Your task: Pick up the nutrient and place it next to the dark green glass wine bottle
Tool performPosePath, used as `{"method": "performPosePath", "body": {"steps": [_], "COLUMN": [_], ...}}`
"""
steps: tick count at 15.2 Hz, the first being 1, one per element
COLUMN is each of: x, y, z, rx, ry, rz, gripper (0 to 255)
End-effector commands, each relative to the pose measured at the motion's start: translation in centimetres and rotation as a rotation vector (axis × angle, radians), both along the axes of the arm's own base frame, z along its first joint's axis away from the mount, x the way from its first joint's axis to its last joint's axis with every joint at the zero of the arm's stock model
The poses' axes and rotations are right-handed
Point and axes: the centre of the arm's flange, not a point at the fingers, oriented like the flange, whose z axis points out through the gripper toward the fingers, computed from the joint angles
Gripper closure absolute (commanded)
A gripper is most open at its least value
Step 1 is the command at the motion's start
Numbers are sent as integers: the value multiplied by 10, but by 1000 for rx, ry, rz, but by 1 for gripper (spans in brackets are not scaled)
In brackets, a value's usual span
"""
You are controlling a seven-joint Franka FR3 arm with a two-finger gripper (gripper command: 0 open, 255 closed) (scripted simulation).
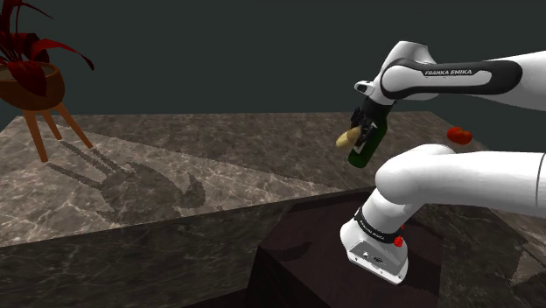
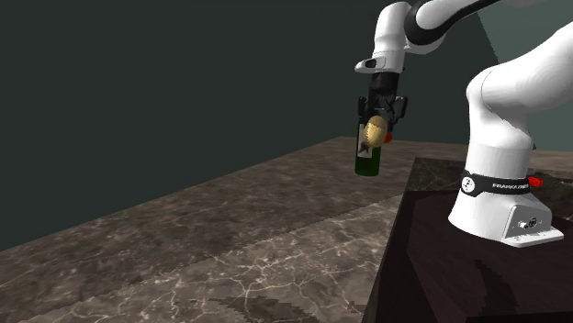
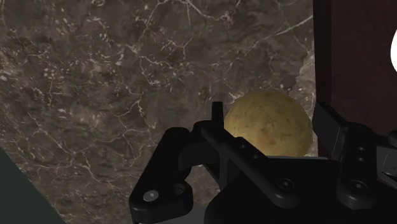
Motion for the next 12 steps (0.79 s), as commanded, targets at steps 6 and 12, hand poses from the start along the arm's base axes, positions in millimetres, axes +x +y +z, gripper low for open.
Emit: {"method": "performPosePath", "body": {"steps": [6,12], "x": [0,0], "y": [-1,-1], "z": [-36,-68], "rx": [0,0], "ry": [-1,-1], "rz": [0,0], "gripper": [255,255]}}
